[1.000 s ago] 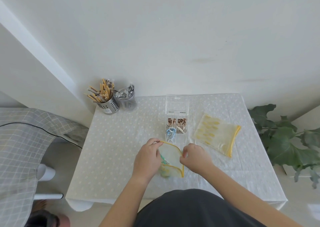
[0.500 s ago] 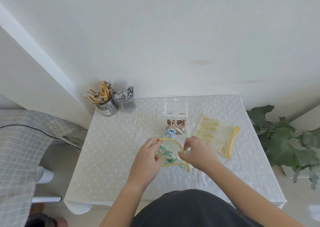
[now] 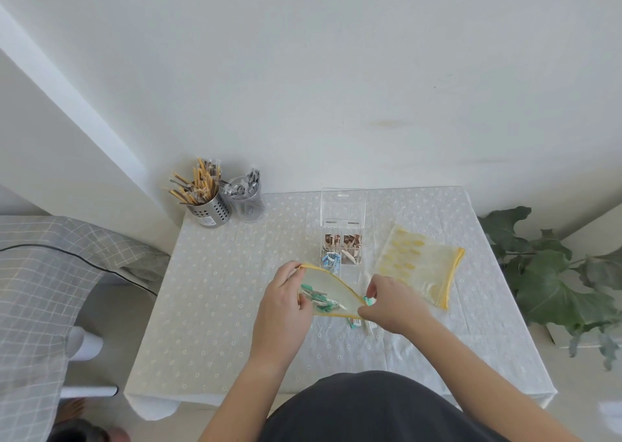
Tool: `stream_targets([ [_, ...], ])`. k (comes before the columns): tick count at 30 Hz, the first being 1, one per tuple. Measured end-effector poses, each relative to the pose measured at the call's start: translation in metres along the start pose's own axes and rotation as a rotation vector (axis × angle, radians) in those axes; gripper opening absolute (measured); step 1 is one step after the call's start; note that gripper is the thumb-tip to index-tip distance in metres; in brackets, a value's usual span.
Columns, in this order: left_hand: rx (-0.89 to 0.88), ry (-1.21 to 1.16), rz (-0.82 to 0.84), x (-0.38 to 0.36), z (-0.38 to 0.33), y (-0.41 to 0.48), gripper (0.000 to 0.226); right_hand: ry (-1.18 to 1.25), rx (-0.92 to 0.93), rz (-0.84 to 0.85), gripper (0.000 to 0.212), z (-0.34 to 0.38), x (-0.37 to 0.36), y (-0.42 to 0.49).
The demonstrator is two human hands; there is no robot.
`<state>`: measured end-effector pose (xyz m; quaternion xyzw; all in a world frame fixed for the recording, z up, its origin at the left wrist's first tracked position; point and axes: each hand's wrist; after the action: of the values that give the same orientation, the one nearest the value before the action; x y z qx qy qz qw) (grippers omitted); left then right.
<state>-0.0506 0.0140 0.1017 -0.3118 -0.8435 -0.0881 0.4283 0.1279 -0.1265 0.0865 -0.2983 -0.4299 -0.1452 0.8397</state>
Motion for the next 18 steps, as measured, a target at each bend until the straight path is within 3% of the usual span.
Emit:
stream_targets([
  [10, -0.015, 0.071, 0.131, -0.004, -0.001, -0.006, 0.064, 0.04, 0.039, -0.148, 0.015, 0.001, -0.002, -0.005],
  [16, -0.038, 0.025, 0.14, 0.003, -0.005, -0.005, 0.066, 0.276, 0.253, -0.31, 0.013, 0.027, 0.013, -0.019],
  [18, -0.076, 0.002, 0.157, 0.005, -0.007, -0.005, 0.068, 0.347, 0.299, -0.295, 0.007, 0.04, 0.016, -0.021],
])
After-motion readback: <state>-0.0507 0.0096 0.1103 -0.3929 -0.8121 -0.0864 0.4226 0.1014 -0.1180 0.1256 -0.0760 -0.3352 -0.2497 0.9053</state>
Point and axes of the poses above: each hand's wrist, its own y-axis towards the middle knuckle, its own x-axis out of the back of the hand, z = x × y, and after that the axes turned 13 degrees about x, right-handed
